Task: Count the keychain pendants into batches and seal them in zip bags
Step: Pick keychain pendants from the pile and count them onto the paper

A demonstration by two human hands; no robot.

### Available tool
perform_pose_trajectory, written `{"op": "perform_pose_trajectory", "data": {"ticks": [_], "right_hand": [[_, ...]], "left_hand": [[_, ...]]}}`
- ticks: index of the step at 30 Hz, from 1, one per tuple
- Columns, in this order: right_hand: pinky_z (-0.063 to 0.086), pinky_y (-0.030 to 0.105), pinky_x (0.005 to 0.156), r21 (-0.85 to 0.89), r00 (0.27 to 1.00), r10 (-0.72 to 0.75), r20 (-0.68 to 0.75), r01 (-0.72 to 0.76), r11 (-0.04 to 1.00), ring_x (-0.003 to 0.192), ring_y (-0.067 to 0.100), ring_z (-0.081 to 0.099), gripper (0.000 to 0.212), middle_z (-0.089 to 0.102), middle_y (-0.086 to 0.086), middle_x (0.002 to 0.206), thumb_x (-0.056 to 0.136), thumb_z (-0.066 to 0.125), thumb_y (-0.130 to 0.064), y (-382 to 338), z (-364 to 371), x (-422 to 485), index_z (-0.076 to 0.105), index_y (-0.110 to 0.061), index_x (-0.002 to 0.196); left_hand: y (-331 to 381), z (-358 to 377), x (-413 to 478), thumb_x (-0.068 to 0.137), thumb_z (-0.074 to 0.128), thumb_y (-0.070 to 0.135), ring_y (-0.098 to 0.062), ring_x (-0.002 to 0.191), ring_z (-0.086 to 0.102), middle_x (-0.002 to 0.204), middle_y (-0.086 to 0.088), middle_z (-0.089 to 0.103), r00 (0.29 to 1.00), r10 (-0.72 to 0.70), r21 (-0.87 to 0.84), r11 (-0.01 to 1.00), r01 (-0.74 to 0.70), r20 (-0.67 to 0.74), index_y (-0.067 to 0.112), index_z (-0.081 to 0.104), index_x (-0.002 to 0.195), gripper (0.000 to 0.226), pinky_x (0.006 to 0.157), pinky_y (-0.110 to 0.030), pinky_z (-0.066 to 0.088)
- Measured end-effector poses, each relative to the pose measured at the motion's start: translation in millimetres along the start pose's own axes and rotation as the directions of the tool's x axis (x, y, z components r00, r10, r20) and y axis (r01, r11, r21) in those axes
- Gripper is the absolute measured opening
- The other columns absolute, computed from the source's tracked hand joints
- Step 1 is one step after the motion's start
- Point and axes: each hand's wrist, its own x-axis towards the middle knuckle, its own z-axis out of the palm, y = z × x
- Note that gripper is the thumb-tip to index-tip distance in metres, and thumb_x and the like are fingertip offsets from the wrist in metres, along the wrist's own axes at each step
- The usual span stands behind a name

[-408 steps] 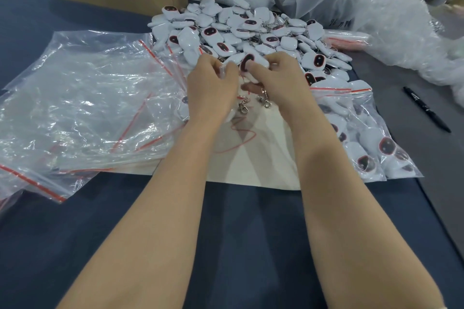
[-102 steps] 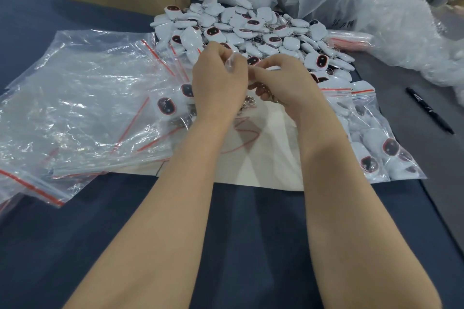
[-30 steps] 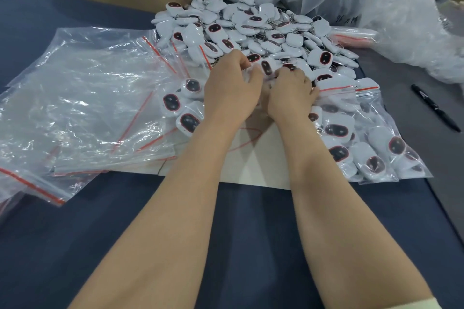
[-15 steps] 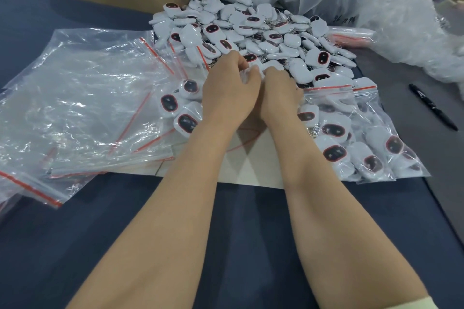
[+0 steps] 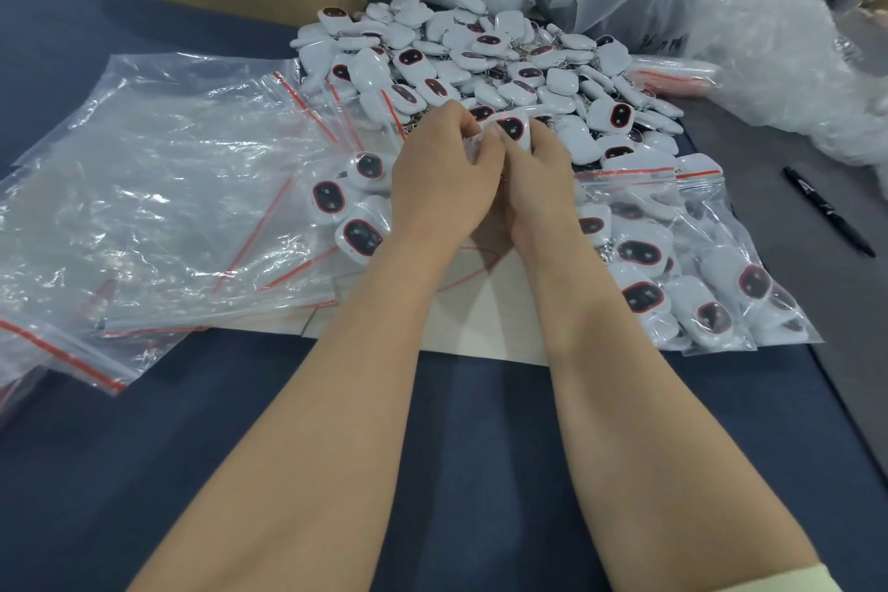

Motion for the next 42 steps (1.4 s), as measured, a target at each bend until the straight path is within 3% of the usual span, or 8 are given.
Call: {"op": "perform_pose_trajectory", "data": {"ticks": [8,14,20,24,29,33,36,42], "right_hand": [[0.05,0.048,0.09,0.026,0.997,0.074,-0.038,-0.073,0.997,0.09,0.03,0.06,0.024,0.06,0.016,0.091,0.097,0.05,-0.018,1.2,-1.4,6.7,0.056,-0.014,0.075],[0.047,0.041,0.08,-0.032,1.0,0.021,-0.008,-0.021,0.999,0.088,0.025,0.055,0.021,0.059,0.016,0.093,0.1,0.046,-0.019,3.6,-2.2,6.5,0.057,-0.014,0.082],[0.055,0.037,0.086,0.206,0.995,0.091,-0.029,-0.084,0.975,0.093,0.022,0.066,0.013,0.066,0.003,0.096,0.102,0.044,-0.018,0.9,-2.5,9.8,0.057,-0.02,0.104],[0.055,0.032,0.07,0.131,0.996,0.092,-0.011,-0.09,0.987,0.08,0.024,0.063,0.019,0.064,0.011,0.089,0.092,0.045,0.007,1.0,-3.6,8.6,0.055,-0.007,0.1],[0.049,0.049,0.093,0.033,0.999,0.048,0.0,-0.048,0.998,0.102,0.037,0.062,0.021,0.064,0.027,0.113,0.092,0.052,0.006,-1.4,-1.4,5.5,0.059,-0.003,0.109],[0.054,0.046,0.091,-0.015,0.998,0.061,-0.015,-0.061,0.998,0.103,0.033,0.064,0.027,0.063,0.024,0.116,0.092,0.056,-0.002,-3.1,1.2,3.4,0.053,-0.003,0.118],[0.057,0.026,0.066,0.001,0.998,0.059,-0.023,-0.059,0.998,0.077,0.014,0.07,0.026,0.064,0.014,0.105,0.093,0.057,-0.007,-8.7,-0.7,6.0,0.044,-0.008,0.114],[0.054,0.021,0.058,-0.189,0.994,0.058,0.093,-0.039,0.981,0.048,0.009,0.056,0.015,0.054,0.003,0.073,0.09,0.064,-0.011,-35.5,-12.6,3.2,0.053,-0.009,0.08]], "left_hand": [[-1.5,2.1,-1.8,0.09,0.055,0.03,-0.011,0.084,0.048,0.089,0.007,0.058,0.999,0.016,0.017,1.0,-0.017,0.029,0.015,0.058,0.091,0.016,0.071,-0.024,0.034],[0.1,0.5,-1.0,0.09,0.054,0.029,-0.015,0.09,0.055,0.094,0.003,0.063,1.0,0.01,0.005,1.0,-0.01,0.025,0.013,0.059,0.092,0.017,0.076,-0.026,0.039],[-0.4,1.4,-2.1,0.091,0.054,0.03,-0.014,0.088,0.054,0.092,0.003,0.062,1.0,0.022,0.003,1.0,-0.022,0.013,0.013,0.059,0.092,0.018,0.075,-0.025,0.038],[-0.3,0.9,-1.4,0.09,0.055,0.03,-0.012,0.087,0.053,0.091,0.005,0.061,1.0,0.017,0.007,1.0,-0.017,0.014,0.016,0.057,0.088,0.014,0.074,-0.024,0.037],[-0.3,1.1,-0.7,0.091,0.055,0.032,-0.013,0.087,0.053,0.094,0.004,0.062,1.0,0.013,0.006,1.0,-0.013,0.016,0.018,0.055,0.088,0.014,0.074,-0.024,0.037],[1.5,-0.8,0.1,0.091,0.055,0.03,-0.011,0.084,0.05,0.09,0.007,0.06,1.0,-0.01,-0.014,1.0,0.01,0.014,0.019,0.054,0.086,0.012,0.07,-0.023,0.033],[4.3,-3.6,0.8,0.091,0.054,0.027,-0.007,0.077,0.048,0.081,0.012,0.056,0.999,-0.046,-0.064,0.997,0.047,0.009,0.02,0.052,0.084,0.011,0.065,-0.02,0.03],[10.9,-12.4,7.3,0.093,0.053,0.023,0.003,0.064,0.044,0.069,0.014,0.046,0.978,-0.19,-0.258,0.952,0.163,-0.082,0.025,0.045,0.075,0.019,0.058,-0.007,0.035]]}}
